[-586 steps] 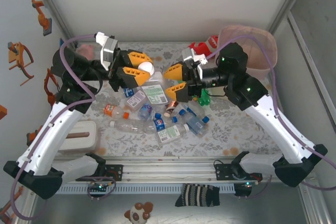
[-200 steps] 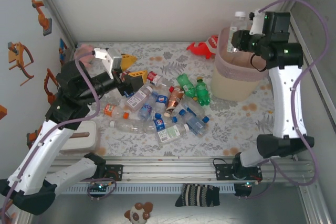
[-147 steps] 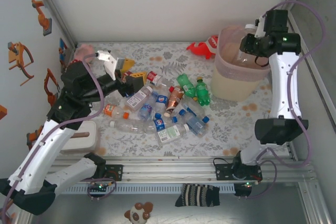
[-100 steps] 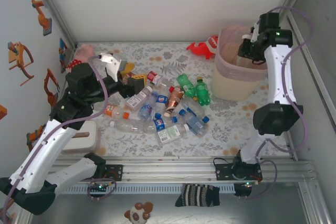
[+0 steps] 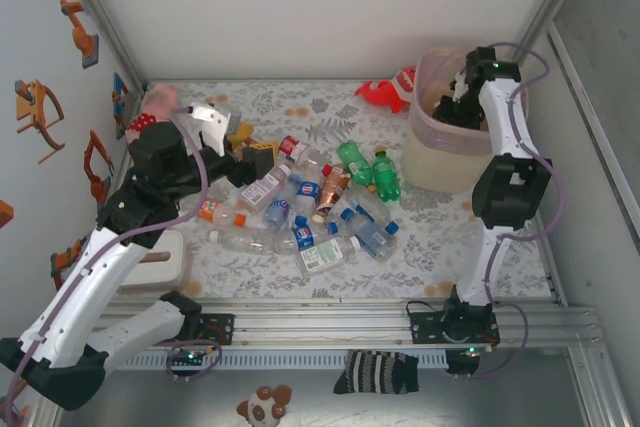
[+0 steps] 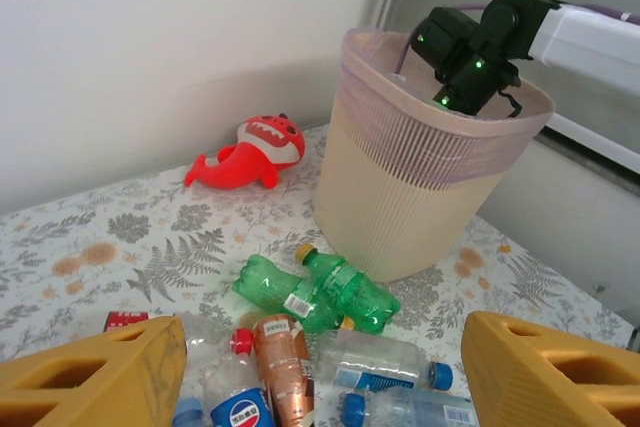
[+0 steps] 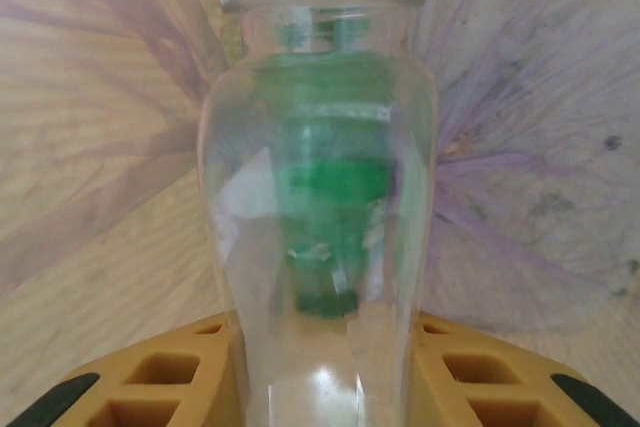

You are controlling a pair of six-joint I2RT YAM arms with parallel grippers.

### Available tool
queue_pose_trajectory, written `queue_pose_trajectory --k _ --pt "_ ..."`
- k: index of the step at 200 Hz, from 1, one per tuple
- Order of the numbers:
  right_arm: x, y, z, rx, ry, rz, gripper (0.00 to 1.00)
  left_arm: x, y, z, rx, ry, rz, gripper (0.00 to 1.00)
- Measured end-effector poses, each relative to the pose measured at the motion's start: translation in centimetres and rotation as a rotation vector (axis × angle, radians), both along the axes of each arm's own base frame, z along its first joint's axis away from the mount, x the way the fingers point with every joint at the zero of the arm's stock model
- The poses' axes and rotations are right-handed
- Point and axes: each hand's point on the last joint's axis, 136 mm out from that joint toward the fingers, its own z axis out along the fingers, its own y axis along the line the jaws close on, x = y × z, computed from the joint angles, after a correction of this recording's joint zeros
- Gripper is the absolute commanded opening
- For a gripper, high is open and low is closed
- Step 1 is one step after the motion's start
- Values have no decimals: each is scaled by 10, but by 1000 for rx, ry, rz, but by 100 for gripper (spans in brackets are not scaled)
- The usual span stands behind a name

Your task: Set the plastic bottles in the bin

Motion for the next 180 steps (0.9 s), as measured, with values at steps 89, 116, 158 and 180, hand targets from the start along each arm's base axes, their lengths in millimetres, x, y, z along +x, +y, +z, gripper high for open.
queue_pose_trajectory --k 89,116,158,180 --pt "4 4 -24 25 32 0 62 26 35 -58 -30 278 316 70" --pt "4 3 -20 24 21 -1 66 36 58 -84 -53 388 461 70" --pt "0 4 5 21 -35 -3 69 45 96 -125 -91 579 678 66" --pt "-3 3 27 15 -85 -3 69 44 111 -146 -81 663 795 67"
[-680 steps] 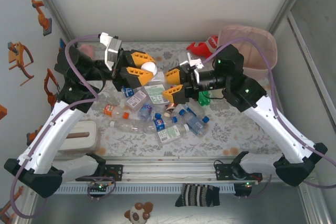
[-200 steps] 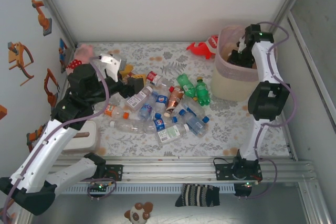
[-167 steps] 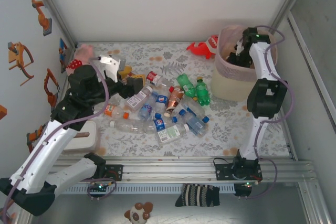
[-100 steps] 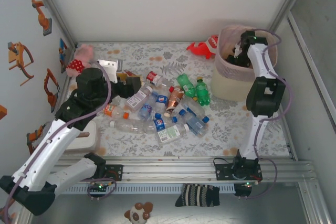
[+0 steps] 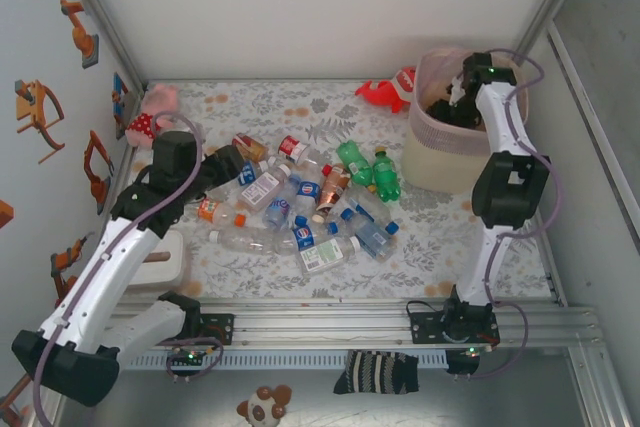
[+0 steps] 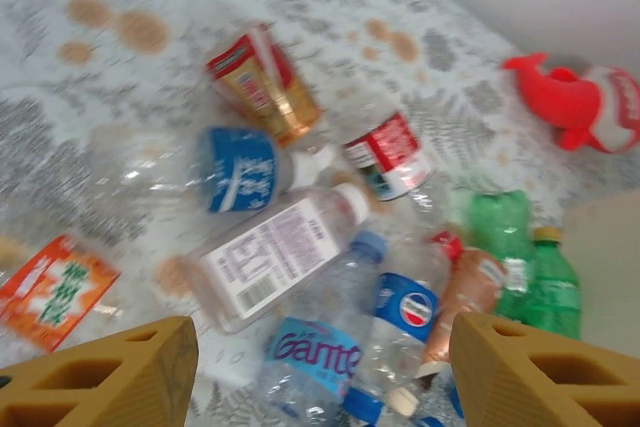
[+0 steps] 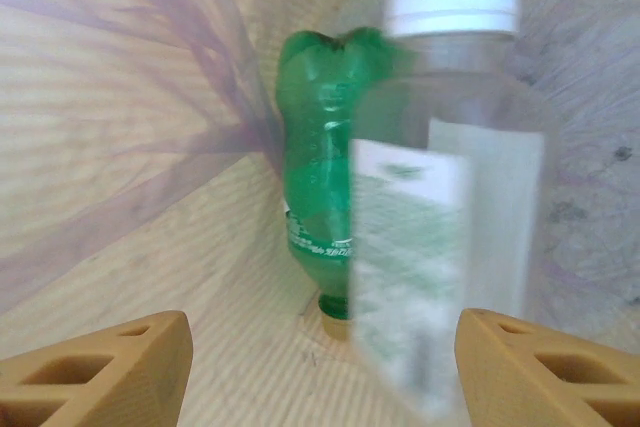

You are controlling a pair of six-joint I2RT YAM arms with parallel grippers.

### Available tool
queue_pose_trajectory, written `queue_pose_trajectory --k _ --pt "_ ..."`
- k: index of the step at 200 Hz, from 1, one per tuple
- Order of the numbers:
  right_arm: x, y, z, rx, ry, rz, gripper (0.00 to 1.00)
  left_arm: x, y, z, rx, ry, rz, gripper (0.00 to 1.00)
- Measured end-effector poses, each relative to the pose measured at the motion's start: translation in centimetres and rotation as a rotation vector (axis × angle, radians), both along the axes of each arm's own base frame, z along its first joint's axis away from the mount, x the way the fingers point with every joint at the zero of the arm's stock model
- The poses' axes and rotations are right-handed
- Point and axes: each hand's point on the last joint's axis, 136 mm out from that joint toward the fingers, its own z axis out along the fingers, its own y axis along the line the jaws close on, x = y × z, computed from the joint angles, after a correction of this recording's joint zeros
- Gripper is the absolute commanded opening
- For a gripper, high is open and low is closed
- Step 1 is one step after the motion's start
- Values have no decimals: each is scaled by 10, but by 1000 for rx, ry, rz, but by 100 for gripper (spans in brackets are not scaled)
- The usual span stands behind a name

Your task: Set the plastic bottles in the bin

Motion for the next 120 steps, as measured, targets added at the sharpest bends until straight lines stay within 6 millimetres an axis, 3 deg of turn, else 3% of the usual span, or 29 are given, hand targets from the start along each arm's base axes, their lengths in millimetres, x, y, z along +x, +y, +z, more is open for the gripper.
queue_pose_trajectory --k 51,120 --pt "-12 0 52 -8 -117 -8 69 -6 36 -42 62 190 248 67" --pt "-32 -1 98 -20 -195 -20 69 -15 67 -77 47 352 470 66"
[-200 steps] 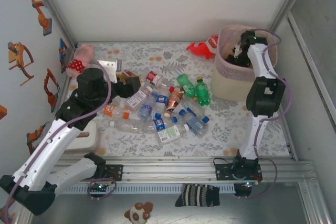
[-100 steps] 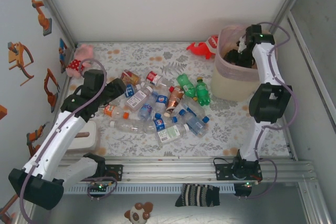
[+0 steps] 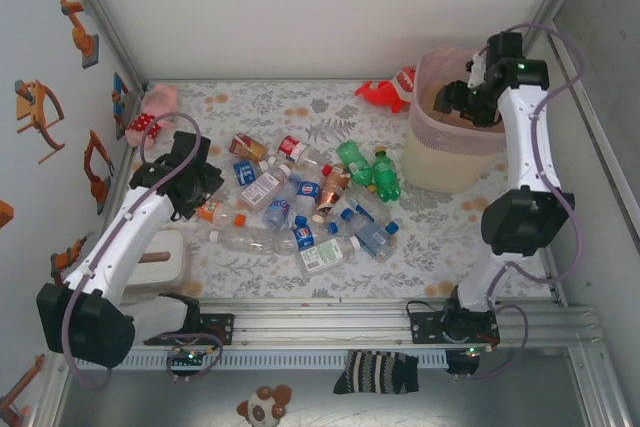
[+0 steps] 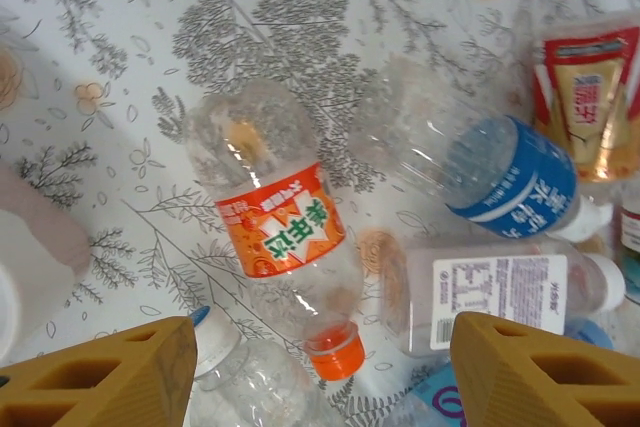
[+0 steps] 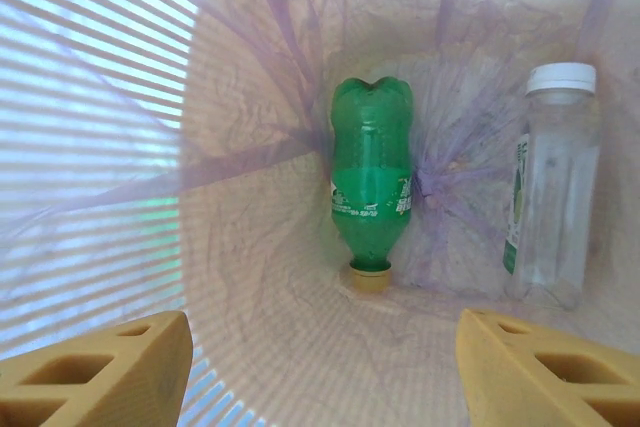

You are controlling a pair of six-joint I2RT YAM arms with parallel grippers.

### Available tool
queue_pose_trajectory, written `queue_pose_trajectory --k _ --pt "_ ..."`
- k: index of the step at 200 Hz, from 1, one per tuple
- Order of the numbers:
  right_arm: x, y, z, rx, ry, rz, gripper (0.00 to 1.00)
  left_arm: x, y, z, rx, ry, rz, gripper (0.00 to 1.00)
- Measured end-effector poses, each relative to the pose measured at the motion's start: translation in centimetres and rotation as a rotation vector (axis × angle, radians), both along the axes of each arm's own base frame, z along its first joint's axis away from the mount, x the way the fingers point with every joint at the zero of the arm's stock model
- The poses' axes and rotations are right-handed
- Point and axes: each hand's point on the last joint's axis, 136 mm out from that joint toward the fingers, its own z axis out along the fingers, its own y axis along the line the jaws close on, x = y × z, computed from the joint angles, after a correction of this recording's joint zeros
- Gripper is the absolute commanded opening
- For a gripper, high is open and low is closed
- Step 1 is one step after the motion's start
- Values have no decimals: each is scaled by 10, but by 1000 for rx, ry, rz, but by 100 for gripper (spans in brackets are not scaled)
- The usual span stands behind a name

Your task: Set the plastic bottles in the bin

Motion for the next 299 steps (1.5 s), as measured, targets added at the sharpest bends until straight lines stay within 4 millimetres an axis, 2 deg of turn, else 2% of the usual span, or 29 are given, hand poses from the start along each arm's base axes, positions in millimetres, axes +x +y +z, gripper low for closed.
queue_pose_trajectory --k 69,99,170,241,275,299 --pt "-31 -2 51 -22 -115 -14 69 -9 24 -39 -72 122 170 65" --pt "-42 -2 63 -29 -147 -18 69 -8 27 -57 -125 170 203 65" --pt "-51 -3 55 -36 -112 -22 69 12 37 -93 -235 240 270 69" --pt "-58 -4 50 -39 -96 -23 69 29 32 -127 -304 321 266 70" --pt "-64 -3 52 -40 -103 -24 69 32 31 -138 -311 348 264 67" --pt "-68 -3 54 -40 -110 -24 69 34 31 -138 -313 345 260 63"
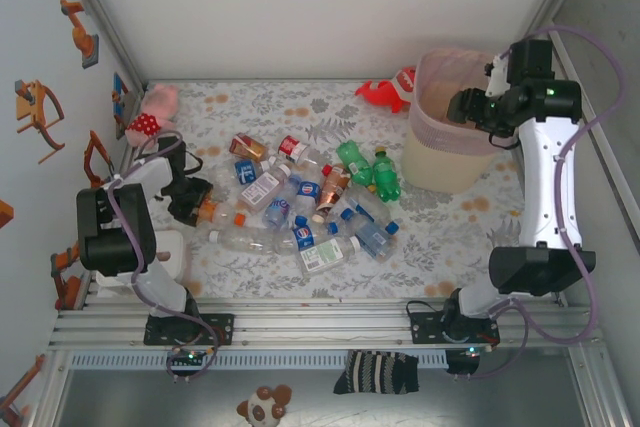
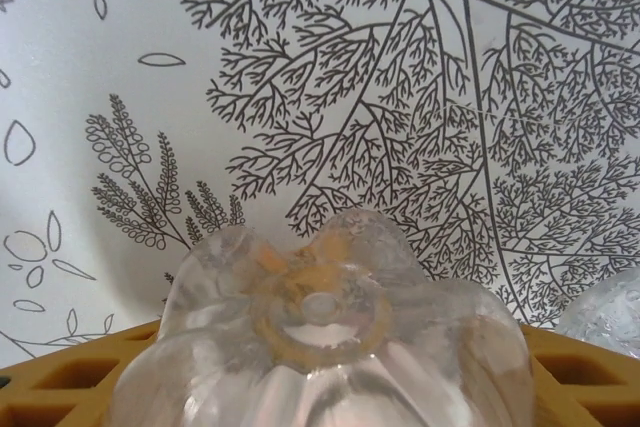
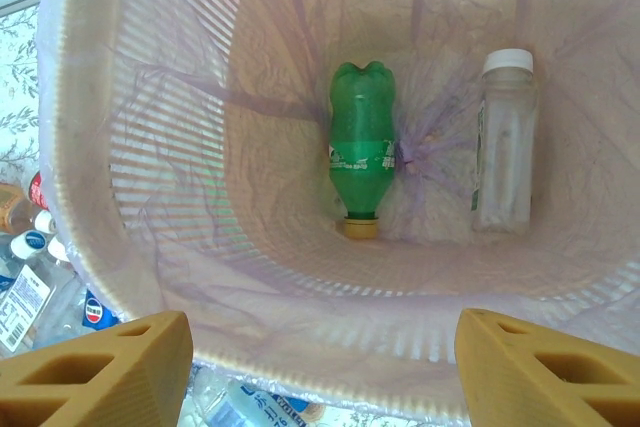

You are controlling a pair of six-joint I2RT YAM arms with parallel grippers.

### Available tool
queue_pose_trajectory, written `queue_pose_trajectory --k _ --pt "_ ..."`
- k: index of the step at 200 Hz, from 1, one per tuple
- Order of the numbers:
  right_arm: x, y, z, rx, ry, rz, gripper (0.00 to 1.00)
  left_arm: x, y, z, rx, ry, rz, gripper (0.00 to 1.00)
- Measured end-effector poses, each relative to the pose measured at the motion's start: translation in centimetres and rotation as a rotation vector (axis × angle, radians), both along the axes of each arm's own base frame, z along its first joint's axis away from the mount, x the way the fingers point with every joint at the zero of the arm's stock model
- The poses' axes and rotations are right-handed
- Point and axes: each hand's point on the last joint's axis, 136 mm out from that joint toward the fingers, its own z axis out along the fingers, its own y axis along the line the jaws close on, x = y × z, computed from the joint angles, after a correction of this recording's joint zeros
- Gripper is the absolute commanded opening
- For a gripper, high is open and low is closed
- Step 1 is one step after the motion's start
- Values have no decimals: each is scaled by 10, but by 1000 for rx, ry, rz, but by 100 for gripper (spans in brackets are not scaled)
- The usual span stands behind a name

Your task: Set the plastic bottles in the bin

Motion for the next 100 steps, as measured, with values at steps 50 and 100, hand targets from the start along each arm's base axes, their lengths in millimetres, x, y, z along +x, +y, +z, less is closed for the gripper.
queue_pose_trajectory --k 50,100 --pt "-4 0 5 -1 -17 0 68 3 5 10 24 -20 -7 59" --pt "-11 5 21 17 -110 10 67 14 11 67 71 -182 -51 53"
